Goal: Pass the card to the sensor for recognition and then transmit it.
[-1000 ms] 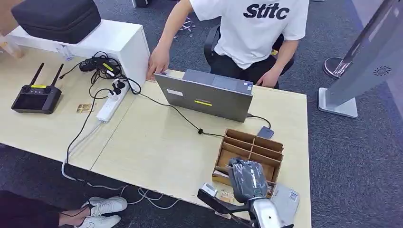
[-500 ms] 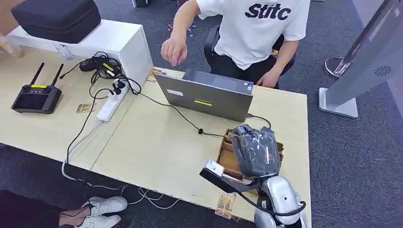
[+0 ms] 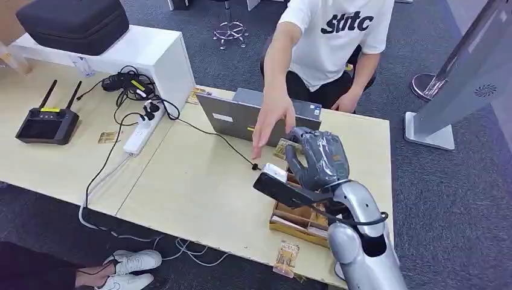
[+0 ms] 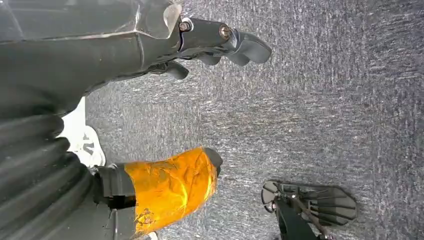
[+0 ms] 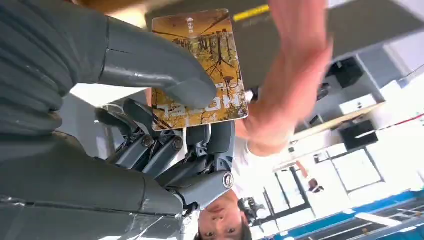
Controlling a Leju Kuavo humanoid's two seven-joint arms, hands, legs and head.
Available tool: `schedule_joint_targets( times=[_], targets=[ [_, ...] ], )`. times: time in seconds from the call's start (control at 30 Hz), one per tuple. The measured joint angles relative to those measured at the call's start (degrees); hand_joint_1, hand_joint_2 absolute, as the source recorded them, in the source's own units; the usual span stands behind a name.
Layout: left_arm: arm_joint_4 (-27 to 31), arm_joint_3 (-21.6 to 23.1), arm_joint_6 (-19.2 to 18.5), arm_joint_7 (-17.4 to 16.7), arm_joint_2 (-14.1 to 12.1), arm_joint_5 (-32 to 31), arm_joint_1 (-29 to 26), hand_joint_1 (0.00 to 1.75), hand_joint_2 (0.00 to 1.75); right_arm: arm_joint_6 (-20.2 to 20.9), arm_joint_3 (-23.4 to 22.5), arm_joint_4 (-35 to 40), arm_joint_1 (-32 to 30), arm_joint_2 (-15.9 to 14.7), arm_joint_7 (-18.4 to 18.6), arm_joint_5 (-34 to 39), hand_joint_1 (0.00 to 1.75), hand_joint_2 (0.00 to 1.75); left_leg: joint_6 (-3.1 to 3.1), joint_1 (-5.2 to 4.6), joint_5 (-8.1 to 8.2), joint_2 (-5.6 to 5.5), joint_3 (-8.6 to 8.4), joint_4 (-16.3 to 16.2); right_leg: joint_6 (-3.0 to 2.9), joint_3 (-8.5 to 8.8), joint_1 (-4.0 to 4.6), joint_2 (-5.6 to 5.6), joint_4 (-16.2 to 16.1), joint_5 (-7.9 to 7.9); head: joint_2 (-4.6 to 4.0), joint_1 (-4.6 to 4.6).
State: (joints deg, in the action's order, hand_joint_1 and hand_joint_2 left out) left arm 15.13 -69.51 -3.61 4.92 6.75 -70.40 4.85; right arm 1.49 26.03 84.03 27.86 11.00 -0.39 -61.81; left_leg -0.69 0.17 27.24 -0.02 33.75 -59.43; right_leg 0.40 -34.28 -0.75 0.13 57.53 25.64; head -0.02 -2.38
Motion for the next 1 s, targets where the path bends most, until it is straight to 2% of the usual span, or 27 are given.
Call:
schedule_joint_targets(
  times=[0.07,0.2,0.23,0.37,0.5,0.6,0.77,0.87,0.93,1.0],
  targets=[
    [0.0,0.0,-0.2,0.0,0.0,-0.2,0.1,0.00,1.75,-0.6,-1.1,-2.7,2.4,0.7,1.3,-1.7,1.75,1.75,-0.01,0.00,-0.02,0.00,0.00,0.0,0.00,0.00,0.00,0.00,0.0,-0.01,0.00,-0.02],
    [0.0,0.0,-0.3,0.0,0.0,-0.4,0.3,0.00,1.75,-1.6,-3.2,-5.5,5.1,1.7,1.7,-3.0,1.75,1.75,0.02,0.00,-0.04,0.01,-0.01,0.0,-0.01,0.00,0.00,0.01,0.0,-0.03,0.02,-0.02],
    [0.0,0.0,-0.3,0.0,0.0,-0.4,0.3,0.00,1.75,-1.8,-3.6,-5.9,5.5,1.8,1.6,-3.4,0.03,1.75,0.02,0.00,-0.03,0.01,-0.01,0.0,-0.01,-0.01,0.00,0.02,0.0,-0.02,0.02,0.00],
    [0.0,0.0,-0.3,0.0,0.0,-0.4,0.3,0.00,1.75,-2.7,-5.3,-6.7,5.7,2.4,1.1,-4.2,0.00,1.75,0.02,0.00,-0.03,-0.03,0.00,0.0,-0.02,-0.02,0.00,-0.01,0.0,-0.02,0.02,0.00],
    [0.0,0.0,-0.3,0.0,0.0,-0.4,0.3,0.00,1.75,-4.9,-8.9,-6.2,4.4,3.0,-2.2,2.5,0.00,1.75,0.02,0.00,-0.03,-0.03,0.01,0.0,-0.02,-0.05,0.00,-0.01,0.0,-0.02,0.02,-0.02],
    [0.0,0.0,-0.2,0.0,0.1,-0.4,0.3,0.00,1.75,-5.9,-13.6,-3.8,2.5,3.5,-4.8,8.8,0.00,1.75,0.02,-0.01,-0.03,-0.06,0.02,0.0,-0.01,-0.04,0.00,-0.05,0.0,-0.01,0.02,-0.02],
    [0.0,0.0,0.0,0.0,0.1,-0.4,0.3,0.00,1.75,-3.2,-24.2,0.8,-0.2,3.9,-7.9,23.8,0.00,1.75,0.01,-0.02,-0.02,-0.07,0.02,0.0,0.00,-0.03,-0.01,-0.07,0.0,-0.02,0.00,0.00],
    [0.0,0.0,0.0,0.0,0.1,-0.4,0.2,0.00,1.75,-3.3,-31.2,2.3,-1.2,3.9,-9.6,27.1,0.00,1.75,-0.01,-0.04,-0.01,-0.08,0.03,0.0,0.00,-0.01,-0.01,-0.08,0.0,-0.03,0.02,0.00],
    [0.0,0.0,0.0,0.0,0.1,-0.4,0.2,0.00,1.75,-3.1,-34.2,2.9,-1.7,3.9,-10.1,27.7,0.00,1.75,-0.01,-0.04,-0.01,-0.02,0.01,0.0,0.03,-0.04,-0.01,-0.02,0.0,-0.05,0.02,-0.02],
    [0.0,0.0,0.1,0.0,0.1,-0.4,0.3,0.00,1.75,-4.7,-36.9,3.4,-2.4,3.8,-10.6,28.9,0.00,1.75,-0.01,-0.07,-0.01,-0.01,-0.01,0.0,0.03,-0.07,0.00,-0.01,0.0,-0.05,0.02,-0.04]
  ],
)
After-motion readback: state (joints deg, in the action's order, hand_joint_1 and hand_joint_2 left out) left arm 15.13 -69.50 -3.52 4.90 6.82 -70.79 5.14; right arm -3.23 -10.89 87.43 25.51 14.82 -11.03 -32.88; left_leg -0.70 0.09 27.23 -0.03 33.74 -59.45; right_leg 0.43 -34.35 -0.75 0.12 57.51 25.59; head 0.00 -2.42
